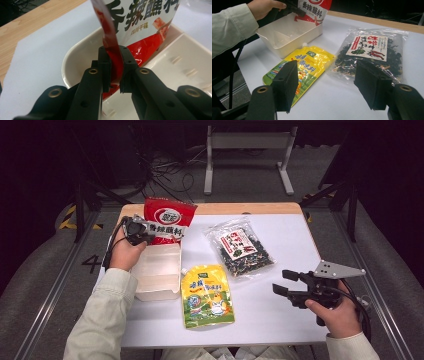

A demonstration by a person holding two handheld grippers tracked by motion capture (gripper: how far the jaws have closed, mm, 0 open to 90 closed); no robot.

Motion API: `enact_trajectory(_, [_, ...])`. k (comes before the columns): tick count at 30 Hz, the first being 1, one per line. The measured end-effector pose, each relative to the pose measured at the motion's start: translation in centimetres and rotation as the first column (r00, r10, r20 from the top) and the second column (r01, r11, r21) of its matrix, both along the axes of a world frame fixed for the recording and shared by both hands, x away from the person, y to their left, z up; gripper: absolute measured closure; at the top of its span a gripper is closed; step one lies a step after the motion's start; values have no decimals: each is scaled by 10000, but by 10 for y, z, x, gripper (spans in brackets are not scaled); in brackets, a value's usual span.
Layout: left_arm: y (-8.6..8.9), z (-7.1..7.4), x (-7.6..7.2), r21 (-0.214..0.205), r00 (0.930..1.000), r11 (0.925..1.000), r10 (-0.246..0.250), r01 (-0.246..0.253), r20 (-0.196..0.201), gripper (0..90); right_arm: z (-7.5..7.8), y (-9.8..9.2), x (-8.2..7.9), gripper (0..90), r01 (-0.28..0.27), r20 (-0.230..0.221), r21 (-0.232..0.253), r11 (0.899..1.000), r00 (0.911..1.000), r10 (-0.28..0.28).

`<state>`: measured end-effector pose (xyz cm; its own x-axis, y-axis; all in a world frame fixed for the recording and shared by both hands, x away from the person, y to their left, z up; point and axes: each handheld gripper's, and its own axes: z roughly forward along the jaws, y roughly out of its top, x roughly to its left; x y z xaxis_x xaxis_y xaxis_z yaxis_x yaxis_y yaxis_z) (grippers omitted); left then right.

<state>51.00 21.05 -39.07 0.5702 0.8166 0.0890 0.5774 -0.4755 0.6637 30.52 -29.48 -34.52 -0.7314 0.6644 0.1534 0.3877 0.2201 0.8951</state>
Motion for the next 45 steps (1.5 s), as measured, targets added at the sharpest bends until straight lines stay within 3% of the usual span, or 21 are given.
enact_trajectory(3, [-3,-10,4,362,9996,9993,58,-48,-281,820,0,0,0,359,2,-7,12,10000,10000,-2])
enact_trajectory(11, [3,-8,3,11,9992,10000,75,-75,-385,798,0,-1,0,358,17,-15,3,10000,10000,-17])
enact_trajectory(14, [8,-5,0,-625,9996,9979,125,-141,-262,685,-1,-1,1,358,48,-26,2,10000,10000,-48])
enact_trajectory(15, [8,-5,0,-625,9996,9979,125,-141,-262,621,-1,-1,1,358,48,-26,2,10000,10000,-48])
enact_trajectory(16, [10,-2,-3,-1078,9997,9940,194,-207,-130,621,-1,-1,1,357,56,-30,1,10000,10000,-56])
enact_trajectory(18, [10,3,-8,-1625,9995,9863,314,-299,65,465,-1,-2,2,358,74,-56,16,10000,10000,-74])
enact_trajectory(23, [11,16,-20,-1781,9975,9838,340,-226,613,316,-2,-1,3,357,66,-90,-32,10000,9999,-66])
enact_trajectory(28, [10,22,-34,-1745,9969,9846,198,-63,760,192,-3,-2,4,347,131,-166,-36,9999,9998,-131])
enact_trajectory(34, [12,27,-50,-2238,9944,9746,128,110,1049,163,-4,-4,7,348,262,-226,-152,9995,9994,-265])
enact_trajectory(42, [18,35,-74,-2414,9882,9700,69,305,1527,153,-6,-5,13,349,368,-374,-199,9991,9986,-375])
enact_trajectory(45, [21,37,-85,-2636,9872,9643,185,242,1584,148,-7,-6,16,349,412,-352,-295,9987,9985,-422])
